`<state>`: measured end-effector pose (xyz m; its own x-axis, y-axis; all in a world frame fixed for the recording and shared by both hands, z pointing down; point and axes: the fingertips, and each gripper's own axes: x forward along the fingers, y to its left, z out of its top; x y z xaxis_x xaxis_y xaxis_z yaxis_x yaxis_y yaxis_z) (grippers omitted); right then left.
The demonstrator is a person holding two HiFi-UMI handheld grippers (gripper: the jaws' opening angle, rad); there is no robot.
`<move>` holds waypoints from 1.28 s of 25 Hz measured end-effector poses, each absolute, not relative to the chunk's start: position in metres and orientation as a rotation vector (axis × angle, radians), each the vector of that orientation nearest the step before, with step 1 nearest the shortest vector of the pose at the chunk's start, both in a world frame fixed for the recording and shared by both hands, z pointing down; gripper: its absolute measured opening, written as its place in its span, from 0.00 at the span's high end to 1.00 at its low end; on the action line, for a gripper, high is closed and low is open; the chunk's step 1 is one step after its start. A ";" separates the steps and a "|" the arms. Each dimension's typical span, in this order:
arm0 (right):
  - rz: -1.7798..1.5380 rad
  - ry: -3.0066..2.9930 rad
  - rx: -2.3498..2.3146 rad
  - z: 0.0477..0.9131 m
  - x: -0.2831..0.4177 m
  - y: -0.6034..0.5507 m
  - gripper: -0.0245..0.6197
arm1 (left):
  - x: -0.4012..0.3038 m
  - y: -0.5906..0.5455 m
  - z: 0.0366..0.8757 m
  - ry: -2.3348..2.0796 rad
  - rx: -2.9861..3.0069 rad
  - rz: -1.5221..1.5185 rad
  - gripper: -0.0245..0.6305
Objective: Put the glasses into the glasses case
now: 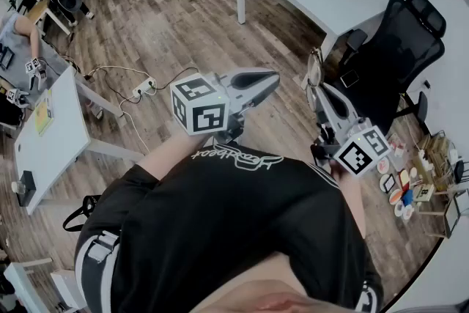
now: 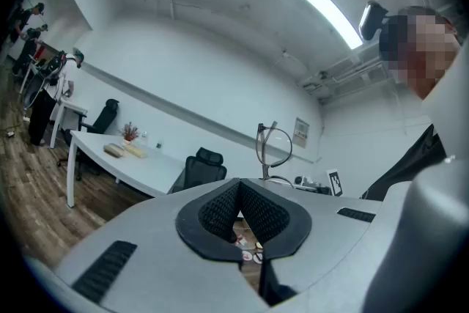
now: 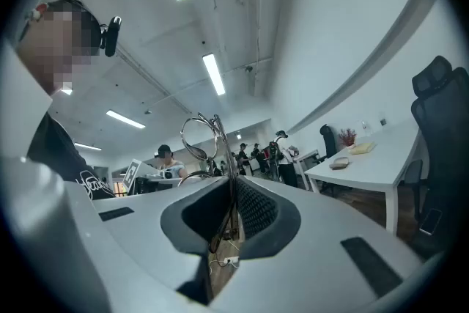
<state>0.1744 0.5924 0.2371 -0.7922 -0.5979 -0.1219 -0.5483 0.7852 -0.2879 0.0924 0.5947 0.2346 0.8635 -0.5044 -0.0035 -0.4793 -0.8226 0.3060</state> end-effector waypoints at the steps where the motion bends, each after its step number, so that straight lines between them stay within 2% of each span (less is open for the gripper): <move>1: -0.349 2.772 -0.907 0.238 0.175 0.594 0.92 | 0.093 0.597 0.235 -0.745 2.750 -0.111 0.95; 20: -0.363 2.814 -0.932 0.253 0.169 0.581 0.92 | 0.083 0.592 0.248 -0.821 2.695 -0.123 0.95; 32: -0.436 2.803 -0.956 0.274 0.165 0.533 0.92 | 0.072 0.544 0.267 -0.815 2.652 -0.149 0.95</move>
